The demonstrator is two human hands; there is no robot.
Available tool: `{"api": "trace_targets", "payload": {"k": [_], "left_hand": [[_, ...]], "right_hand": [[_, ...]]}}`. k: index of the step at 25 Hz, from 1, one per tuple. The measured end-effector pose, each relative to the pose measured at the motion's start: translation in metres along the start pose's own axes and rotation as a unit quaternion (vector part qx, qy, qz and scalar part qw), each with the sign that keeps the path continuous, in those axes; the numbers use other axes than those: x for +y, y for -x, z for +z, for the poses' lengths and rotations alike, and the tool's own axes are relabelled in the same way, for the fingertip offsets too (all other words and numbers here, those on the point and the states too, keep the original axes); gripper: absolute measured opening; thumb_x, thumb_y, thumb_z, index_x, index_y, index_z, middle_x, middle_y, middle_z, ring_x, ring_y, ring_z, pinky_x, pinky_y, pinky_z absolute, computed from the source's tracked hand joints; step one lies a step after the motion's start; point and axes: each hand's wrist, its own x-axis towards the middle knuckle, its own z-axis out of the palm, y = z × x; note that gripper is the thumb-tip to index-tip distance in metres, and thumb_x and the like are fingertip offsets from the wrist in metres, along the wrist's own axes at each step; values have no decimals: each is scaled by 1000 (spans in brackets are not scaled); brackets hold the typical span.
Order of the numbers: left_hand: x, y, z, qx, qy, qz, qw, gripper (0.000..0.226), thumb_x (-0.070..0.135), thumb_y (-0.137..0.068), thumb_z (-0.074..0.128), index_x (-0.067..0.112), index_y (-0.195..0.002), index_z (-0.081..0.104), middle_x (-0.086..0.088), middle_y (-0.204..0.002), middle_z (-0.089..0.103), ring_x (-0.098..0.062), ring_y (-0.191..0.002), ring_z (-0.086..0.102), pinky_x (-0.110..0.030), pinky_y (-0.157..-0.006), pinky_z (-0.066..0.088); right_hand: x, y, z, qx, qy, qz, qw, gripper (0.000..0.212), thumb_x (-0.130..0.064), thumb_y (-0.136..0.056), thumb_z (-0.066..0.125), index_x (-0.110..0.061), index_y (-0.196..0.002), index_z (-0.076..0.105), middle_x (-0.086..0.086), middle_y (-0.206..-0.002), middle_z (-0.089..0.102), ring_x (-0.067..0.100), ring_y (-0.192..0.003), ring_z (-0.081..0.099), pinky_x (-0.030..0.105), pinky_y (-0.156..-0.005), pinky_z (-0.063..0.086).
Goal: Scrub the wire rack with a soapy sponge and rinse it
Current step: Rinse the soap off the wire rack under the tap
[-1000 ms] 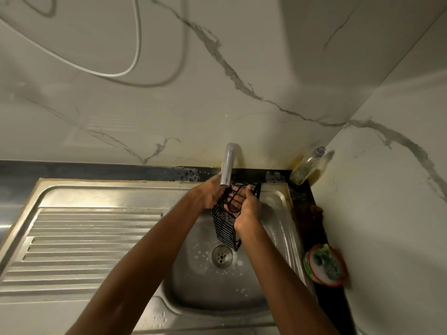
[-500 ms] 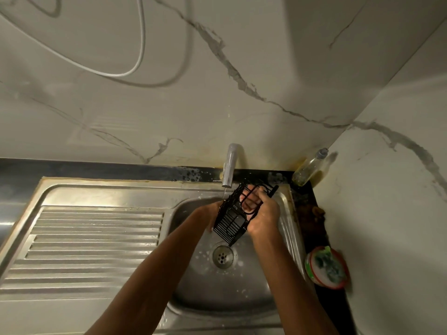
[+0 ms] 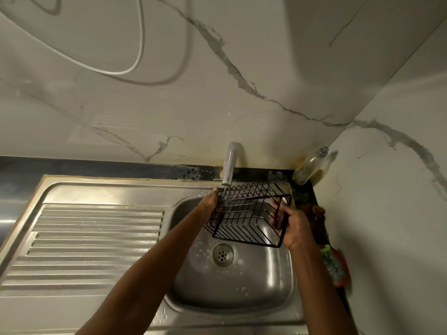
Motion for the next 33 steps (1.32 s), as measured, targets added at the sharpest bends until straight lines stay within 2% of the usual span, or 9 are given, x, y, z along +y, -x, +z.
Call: {"api": "trace_targets", "payload": {"k": [9, 12, 15, 18, 20, 22, 25, 31, 33], "left_hand": [[-20, 20, -46, 29, 19, -23, 999, 44, 48, -87, 72, 13, -112, 70, -12, -105, 76, -32, -102, 70, -44, -88, 58], [-26, 22, -51, 31, -28, 25, 999, 64, 65, -80, 72, 18, -122, 67, -9, -121, 70, -31, -113, 64, -50, -104, 50], [-30, 16, -45, 47, -32, 28, 998, 107, 81, -76, 58, 8, -153, 42, -18, -153, 49, -37, -138, 49, -51, -118, 37], [-32, 17, -32, 99, -96, 3, 991, 95, 69, -99, 40, 6, -163, 10, -23, -167, 19, -43, -151, 26, -54, -123, 25], [-31, 19, -25, 74, -78, 9, 994, 97, 73, -95, 43, 11, -164, 13, -19, -169, 15, -42, -153, 22, -55, -124, 21], [-27, 19, -22, 45, -45, -3, 998, 94, 75, -88, 53, 13, -157, 36, -17, -163, 32, -39, -146, 35, -53, -122, 27], [-25, 17, -19, 17, -44, -10, 999, 38, 40, -102, 55, 8, -120, 65, -13, -127, 60, -27, -111, 56, -41, -105, 43], [-19, 21, -16, -12, -20, -78, 997, 46, 39, -70, 73, 12, -108, 68, -16, -125, 66, -32, -110, 61, -49, -105, 47], [-12, 39, -12, -4, 3, -59, 998, 23, 34, -89, 66, 12, -97, 64, -15, -108, 64, -25, -94, 59, -37, -90, 48]], "right_hand": [[28, -34, -6, 57, 77, 42, 995, 35, -13, -93, 44, -4, -117, 68, -2, -62, 49, 8, -43, 43, 18, -38, 27], [37, -37, 4, 26, 62, 43, 997, 38, -22, -94, 46, -2, -118, 67, 2, -64, 62, 10, -43, 47, 16, -34, 23], [43, -33, 22, 20, 78, 40, 996, 31, -21, -98, 48, -2, -113, 69, 5, -69, 67, 9, -43, 54, 16, -30, 22], [41, -24, 34, 65, 106, 30, 992, 25, -21, -100, 51, -7, -99, 71, 3, -64, 68, 10, -45, 60, 16, -29, 22], [37, -20, 35, 86, 114, 23, 990, 23, -22, -100, 52, -10, -92, 70, 1, -59, 69, 11, -46, 62, 15, -30, 22], [30, -17, 32, 94, 128, 20, 987, 24, -22, -101, 53, -11, -87, 68, 3, -60, 68, 12, -42, 62, 14, -30, 21], [27, -12, 32, 96, 159, 19, 982, 26, -24, -101, 52, -10, -84, 67, 7, -65, 67, 17, -46, 62, 14, -31, 21], [22, -5, 32, 84, 167, 7, 982, 26, -26, -102, 52, -8, -91, 68, 9, -68, 66, 20, -47, 62, 14, -29, 20], [23, -6, 32, 83, 145, 11, 986, 25, -25, -102, 52, -9, -92, 69, 7, -65, 67, 17, -47, 63, 14, -29, 21]]}}
